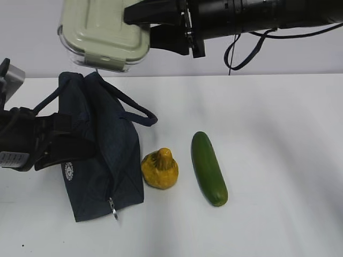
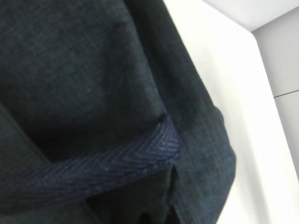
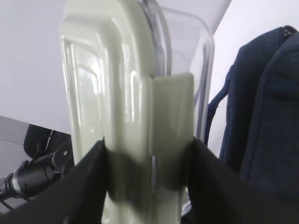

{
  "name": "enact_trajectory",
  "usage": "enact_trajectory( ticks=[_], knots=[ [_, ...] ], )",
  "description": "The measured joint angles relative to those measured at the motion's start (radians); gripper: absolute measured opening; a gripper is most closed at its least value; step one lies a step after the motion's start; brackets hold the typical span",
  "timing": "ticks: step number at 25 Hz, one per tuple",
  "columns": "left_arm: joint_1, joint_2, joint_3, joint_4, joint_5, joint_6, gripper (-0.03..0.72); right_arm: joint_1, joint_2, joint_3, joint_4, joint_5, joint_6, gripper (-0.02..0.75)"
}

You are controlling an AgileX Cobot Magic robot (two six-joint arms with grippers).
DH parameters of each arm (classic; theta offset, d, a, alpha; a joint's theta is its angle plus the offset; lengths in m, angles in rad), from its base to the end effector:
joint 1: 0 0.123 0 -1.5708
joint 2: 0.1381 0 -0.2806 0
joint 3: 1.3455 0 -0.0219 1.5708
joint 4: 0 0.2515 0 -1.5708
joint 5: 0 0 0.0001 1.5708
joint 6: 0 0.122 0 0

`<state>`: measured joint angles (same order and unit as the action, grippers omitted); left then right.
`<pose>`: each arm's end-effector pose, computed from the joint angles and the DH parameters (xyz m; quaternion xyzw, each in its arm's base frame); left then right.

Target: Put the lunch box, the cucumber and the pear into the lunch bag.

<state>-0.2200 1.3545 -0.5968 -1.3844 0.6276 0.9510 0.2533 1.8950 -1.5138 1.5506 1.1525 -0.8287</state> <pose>0.2362 -0.1250 0.1919 0.0374 0.8903 -0.3750 0.2555 0.3776 0.2129 0.3057 -0.1579 0.7367 0.6165 0.2287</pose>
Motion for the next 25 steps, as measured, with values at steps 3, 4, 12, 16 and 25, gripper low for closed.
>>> enact_trajectory(
  ticks=[3,4,12,16,25],
  knots=[
    [0.000,-0.017,0.000,0.009,0.000,0.000,-0.015,0.021,0.000,0.000,0.014,-0.035,0.000,0.375],
    [0.000,-0.033,0.000,0.015,-0.003,0.000,-0.015,0.024,0.002,0.000,0.024,-0.041,0.000,0.375],
    [0.000,-0.127,0.000,0.090,-0.037,0.000,-0.015,0.040,0.074,0.000,0.128,-0.058,-0.002,0.375],
    [0.000,-0.130,0.000,0.093,-0.039,0.000,-0.015,0.058,0.103,0.000,0.154,-0.061,-0.006,0.375],
    [0.000,-0.130,0.001,0.115,-0.040,0.000,-0.015,0.064,0.193,0.000,0.160,-0.107,-0.007,0.375]
  ],
)
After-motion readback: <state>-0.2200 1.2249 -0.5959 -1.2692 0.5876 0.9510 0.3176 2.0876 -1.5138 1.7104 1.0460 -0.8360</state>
